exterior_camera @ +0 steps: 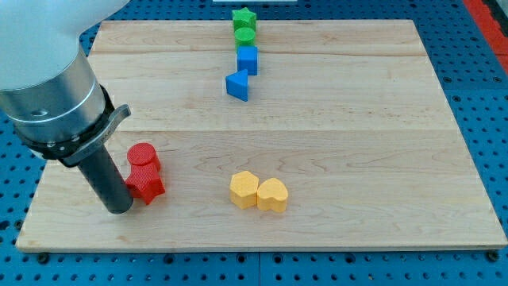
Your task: Nudge the red star along with red circle up a bit
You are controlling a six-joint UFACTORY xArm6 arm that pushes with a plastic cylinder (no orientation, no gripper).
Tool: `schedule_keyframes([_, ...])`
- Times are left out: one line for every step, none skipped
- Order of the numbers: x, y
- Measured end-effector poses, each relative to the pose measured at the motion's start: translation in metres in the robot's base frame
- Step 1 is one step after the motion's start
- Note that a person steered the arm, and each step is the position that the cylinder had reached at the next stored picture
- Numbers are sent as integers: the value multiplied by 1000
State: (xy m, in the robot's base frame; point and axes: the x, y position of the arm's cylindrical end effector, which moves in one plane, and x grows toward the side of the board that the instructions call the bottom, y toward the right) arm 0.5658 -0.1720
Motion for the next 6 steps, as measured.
schedule_keyframes([40, 36])
schedule_keyframes([38, 69])
schedule_keyframes([19, 46])
schedule_keyframes([19, 44])
schedule_keyframes([12, 43])
schedule_keyframes([1, 38])
